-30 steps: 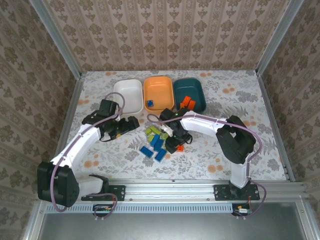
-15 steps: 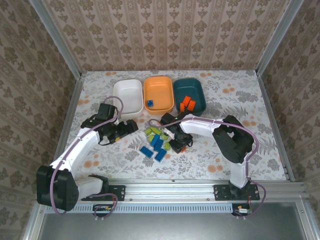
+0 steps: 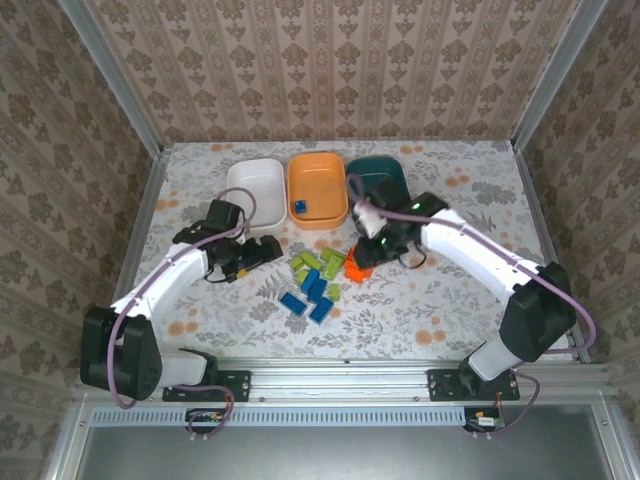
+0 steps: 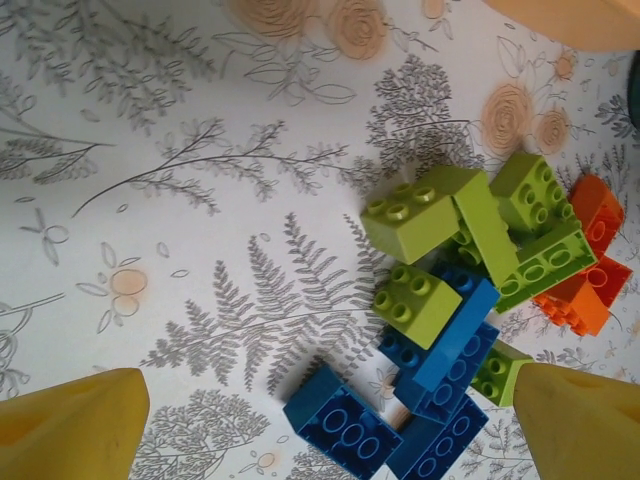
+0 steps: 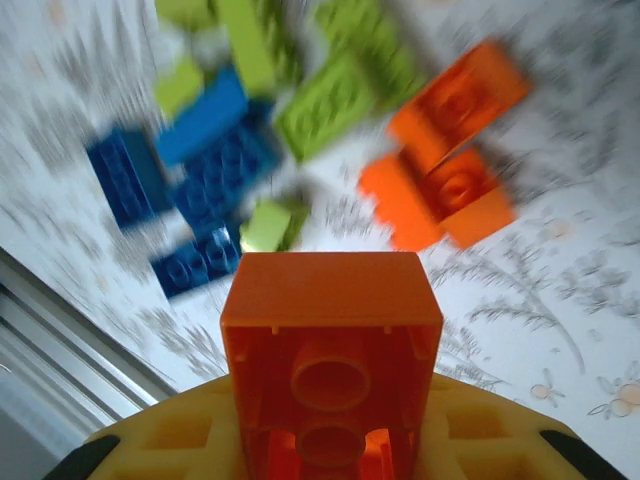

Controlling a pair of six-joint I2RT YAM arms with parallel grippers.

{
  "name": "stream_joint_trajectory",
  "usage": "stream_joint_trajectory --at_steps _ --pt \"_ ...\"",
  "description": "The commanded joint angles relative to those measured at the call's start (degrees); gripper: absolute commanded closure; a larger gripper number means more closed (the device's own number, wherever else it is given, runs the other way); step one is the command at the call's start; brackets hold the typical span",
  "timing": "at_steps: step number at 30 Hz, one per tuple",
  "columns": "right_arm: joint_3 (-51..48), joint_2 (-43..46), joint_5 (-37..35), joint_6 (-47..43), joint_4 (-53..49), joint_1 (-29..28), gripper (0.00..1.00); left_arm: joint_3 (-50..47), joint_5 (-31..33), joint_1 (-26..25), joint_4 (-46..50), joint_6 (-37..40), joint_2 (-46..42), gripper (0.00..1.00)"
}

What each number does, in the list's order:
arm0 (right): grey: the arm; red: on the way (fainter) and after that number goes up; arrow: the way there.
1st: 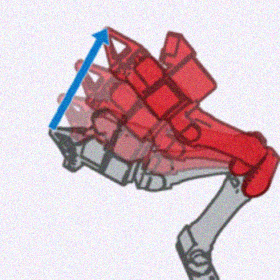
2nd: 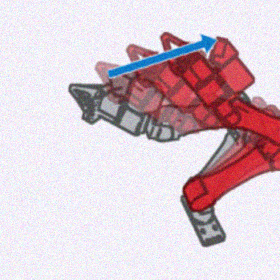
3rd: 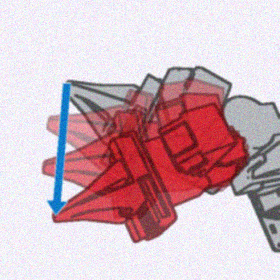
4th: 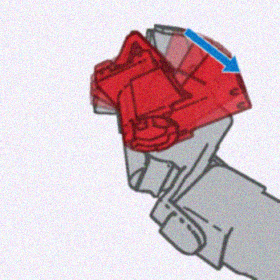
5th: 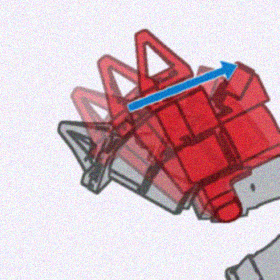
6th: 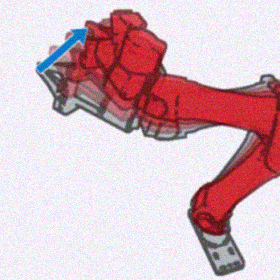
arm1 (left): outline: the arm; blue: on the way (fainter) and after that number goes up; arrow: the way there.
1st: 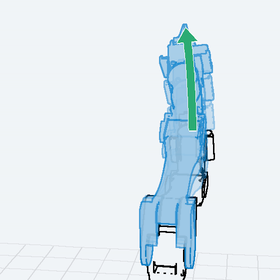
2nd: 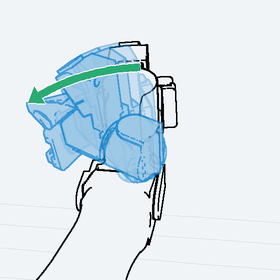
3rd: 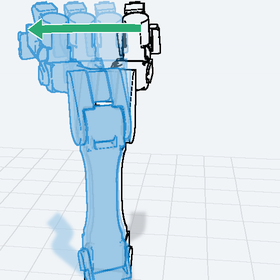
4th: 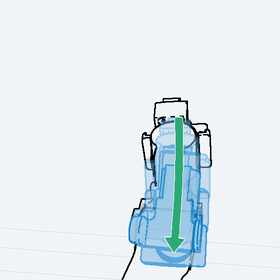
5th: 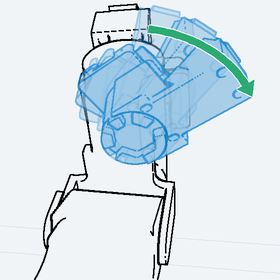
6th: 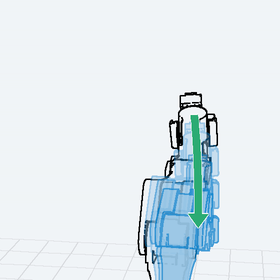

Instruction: Sort the legos into containers by color

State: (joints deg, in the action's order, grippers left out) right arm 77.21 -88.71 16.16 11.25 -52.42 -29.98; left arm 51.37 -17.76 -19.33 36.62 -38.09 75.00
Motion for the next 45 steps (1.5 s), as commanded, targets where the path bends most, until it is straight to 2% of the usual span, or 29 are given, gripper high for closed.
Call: stream_joint_trajectory --at_steps 1,6,12,17,21,25,30,33,37,41,45 --pt "5.40 -1.95 8.11 6.93 0.94 6.25 0.72 3.94 1.46 -1.79 1.00 1.69 1.83 0.05" --pt "21.69 -16.26 -0.77 11.26 -5.98 10.87 0.71 7.28 4.05 -5.03 4.22 4.71 4.11 0.05" --pt "37.96 -34.08 -11.04 12.66 -11.70 13.01 0.71 6.65 4.75 -6.33 4.52 4.43 3.55 0.05" --pt "47.48 -44.45 -14.61 13.29 -15.02 13.89 0.72 5.78 5.10 -6.40 4.61 3.99 2.47 0.05" --pt "51.78 -48.76 -14.84 12.95 -16.46 14.22 0.69 6.01 5.26 -6.33 5.08 4.59 2.60 0.05" --pt "53.12 -49.10 -15.14 12.08 -17.29 14.59 0.58 6.15 4.63 -6.20 4.65 4.80 3.30 0.05" --pt "52.26 -45.36 -14.97 10.49 -17.85 15.01 0.42 6.97 3.72 -5.83 3.70 4.85 4.66 0.05" --pt "49.77 -41.13 -14.10 9.86 -17.48 15.08 0.38 7.51 3.44 -5.96 4.12 5.31 5.26 0.05" --pt "40.04 -31.44 -10.90 10.44 -13.57 14.29 0.37 7.38 4.22 -7.19 8.01 5.53 4.99 0.07" --pt "25.61 -20.41 -6.12 7.63 -7.21 10.94 0.37 2.96 3.02 -10.39 7.84 0.91 2.86 0.08" --pt "15.10 -16.16 -6.01 7.75 -9.11 5.90 0.37 -1.13 2.64 -11.94 4.48 -3.63 1.06 0.08"
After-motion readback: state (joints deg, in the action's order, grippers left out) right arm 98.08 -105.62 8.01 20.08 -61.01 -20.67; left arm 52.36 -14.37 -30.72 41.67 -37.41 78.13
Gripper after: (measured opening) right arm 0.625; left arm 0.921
